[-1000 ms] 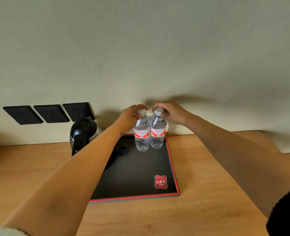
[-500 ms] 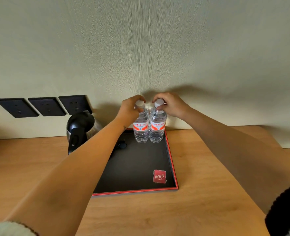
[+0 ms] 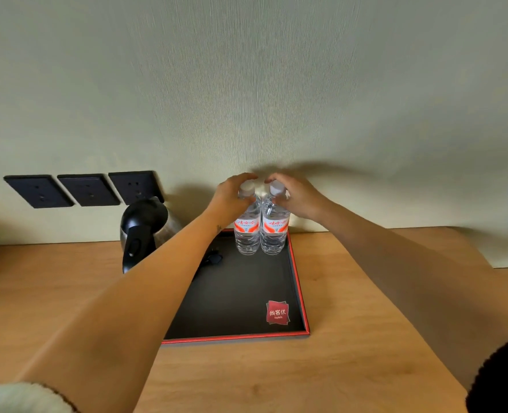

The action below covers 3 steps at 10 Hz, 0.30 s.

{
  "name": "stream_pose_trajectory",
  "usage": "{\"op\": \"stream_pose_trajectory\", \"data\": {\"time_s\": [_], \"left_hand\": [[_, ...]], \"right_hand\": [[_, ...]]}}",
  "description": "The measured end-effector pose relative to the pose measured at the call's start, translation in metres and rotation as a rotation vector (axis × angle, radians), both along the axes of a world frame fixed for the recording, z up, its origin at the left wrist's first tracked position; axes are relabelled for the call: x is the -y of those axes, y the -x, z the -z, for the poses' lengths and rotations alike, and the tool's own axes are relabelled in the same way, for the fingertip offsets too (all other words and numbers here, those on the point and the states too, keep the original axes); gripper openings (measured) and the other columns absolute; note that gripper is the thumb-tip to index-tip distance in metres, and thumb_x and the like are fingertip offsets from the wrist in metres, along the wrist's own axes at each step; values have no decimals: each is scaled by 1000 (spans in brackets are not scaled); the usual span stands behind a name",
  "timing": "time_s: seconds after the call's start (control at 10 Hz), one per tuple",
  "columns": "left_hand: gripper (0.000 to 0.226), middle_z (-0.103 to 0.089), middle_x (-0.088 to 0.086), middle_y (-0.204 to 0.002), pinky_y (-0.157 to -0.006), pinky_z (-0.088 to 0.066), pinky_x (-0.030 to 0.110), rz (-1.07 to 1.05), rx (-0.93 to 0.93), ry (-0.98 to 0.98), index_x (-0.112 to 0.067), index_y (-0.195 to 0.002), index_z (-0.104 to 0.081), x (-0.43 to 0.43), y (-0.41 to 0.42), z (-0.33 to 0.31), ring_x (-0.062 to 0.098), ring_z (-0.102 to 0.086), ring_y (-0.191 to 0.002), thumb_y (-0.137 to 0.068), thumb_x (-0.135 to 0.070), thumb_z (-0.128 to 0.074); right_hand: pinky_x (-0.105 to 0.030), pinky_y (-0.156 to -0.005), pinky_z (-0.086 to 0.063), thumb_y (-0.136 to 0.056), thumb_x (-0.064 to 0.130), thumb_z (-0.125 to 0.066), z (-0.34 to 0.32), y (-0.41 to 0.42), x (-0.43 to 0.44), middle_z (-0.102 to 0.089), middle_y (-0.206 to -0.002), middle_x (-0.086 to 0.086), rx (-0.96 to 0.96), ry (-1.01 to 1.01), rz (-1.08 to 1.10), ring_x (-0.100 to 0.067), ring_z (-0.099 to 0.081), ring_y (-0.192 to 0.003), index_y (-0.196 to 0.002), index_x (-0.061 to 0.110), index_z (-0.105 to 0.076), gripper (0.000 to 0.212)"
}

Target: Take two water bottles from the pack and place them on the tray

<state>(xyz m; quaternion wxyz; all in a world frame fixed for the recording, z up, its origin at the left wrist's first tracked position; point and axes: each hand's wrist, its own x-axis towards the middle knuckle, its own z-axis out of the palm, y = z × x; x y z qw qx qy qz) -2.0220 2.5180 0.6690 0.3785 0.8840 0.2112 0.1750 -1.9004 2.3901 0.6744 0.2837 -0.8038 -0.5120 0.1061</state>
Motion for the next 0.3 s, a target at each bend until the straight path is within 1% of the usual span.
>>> {"op": "stream_pose_trajectory", "data": {"time_s": [0.1,0.2,0.3], "left_hand": [[54,-55,18,-132,-92,-38,27,9,-19,-74,-12,-132,-47,11,4,-14,31,-51,-119,-80,-2,-59],[59,-49,13,-139,-99,-33,26,13,-70,-116,-14,-135,-41,17,9,-28,27,-45,-127,-79,-5,-59],[60,-47,10,-141,-100,-31,23,-3,-30,-203,-15,-136,-40,27,23,-47,24,-44,-128,-80,-11,-60]], "right_hand": [[-23,-82,-35,-85,11,-61,-10,9,7,-53,-130,-16,73,-19,-11,-29,-50,-115,-127,7,-44,45],[-35,-101,-36,-90,17,-53,-21,19,10,-43,-142,-14,99,-13,0,-30,-42,-128,-134,8,-36,48],[-40,-103,-37,-93,25,-47,-42,32,18,-42,-145,-11,191,-51,-11,-29,-41,-130,-136,11,-33,48]]}}
